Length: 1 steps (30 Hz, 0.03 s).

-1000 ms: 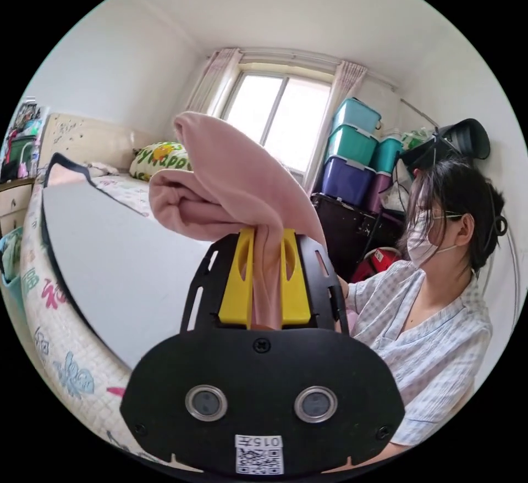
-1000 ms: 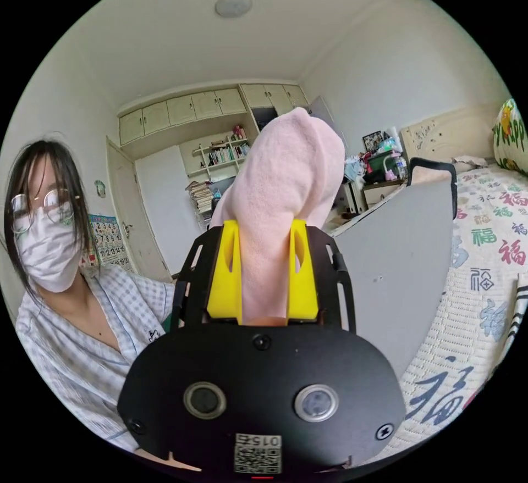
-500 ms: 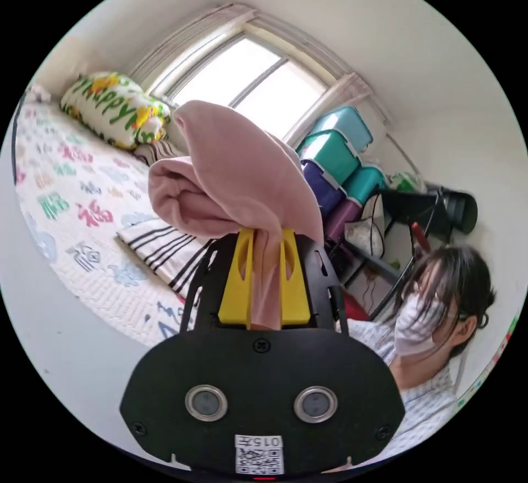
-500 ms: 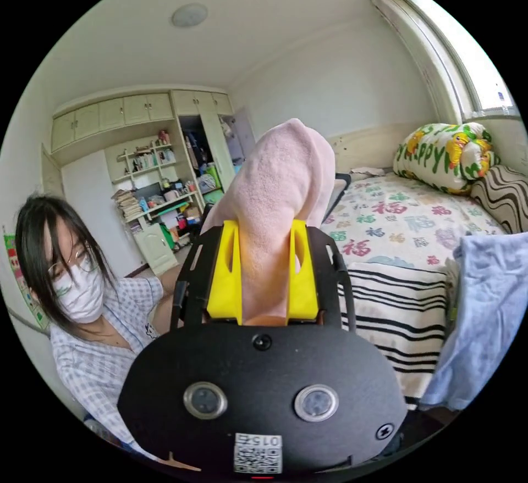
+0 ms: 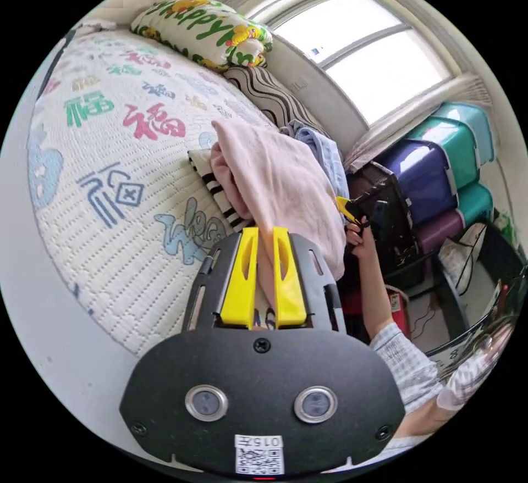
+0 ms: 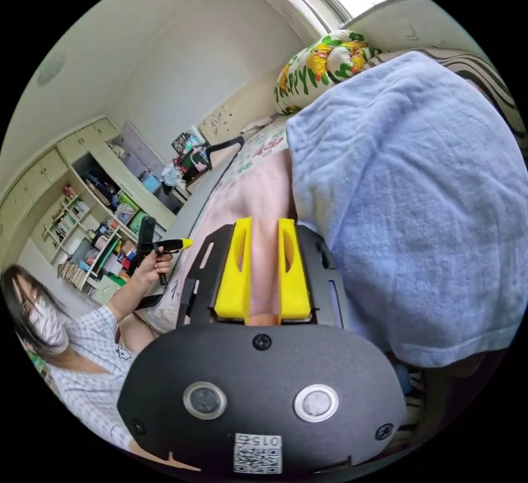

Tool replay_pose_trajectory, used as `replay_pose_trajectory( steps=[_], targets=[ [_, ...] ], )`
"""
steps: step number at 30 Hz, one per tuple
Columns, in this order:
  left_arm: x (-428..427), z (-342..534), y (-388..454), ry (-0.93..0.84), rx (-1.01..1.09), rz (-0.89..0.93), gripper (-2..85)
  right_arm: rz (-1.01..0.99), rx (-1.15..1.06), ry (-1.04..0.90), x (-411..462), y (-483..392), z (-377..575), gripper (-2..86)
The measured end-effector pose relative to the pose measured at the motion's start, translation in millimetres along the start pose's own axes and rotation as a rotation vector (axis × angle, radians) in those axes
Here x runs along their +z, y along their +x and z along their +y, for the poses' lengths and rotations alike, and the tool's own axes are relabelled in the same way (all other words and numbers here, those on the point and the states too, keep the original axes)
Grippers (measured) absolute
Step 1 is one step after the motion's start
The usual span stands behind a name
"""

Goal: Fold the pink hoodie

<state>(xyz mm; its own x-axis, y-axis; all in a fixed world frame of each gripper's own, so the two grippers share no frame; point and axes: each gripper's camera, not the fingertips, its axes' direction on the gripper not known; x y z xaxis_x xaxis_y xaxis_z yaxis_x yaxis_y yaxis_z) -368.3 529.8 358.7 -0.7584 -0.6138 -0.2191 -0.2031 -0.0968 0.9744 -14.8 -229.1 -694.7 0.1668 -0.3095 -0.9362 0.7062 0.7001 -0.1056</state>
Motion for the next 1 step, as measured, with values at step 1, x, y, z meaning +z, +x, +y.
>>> replay_pose_trajectory(
  steps=[1],
  targets=[
    [-10.2, 2.7, 9.2, 0.042, 0.038, -0.021, 4.0, -0.06, -0.02, 0.069, -19.6, 3.3, 11.9, 6.3]
  ],
)
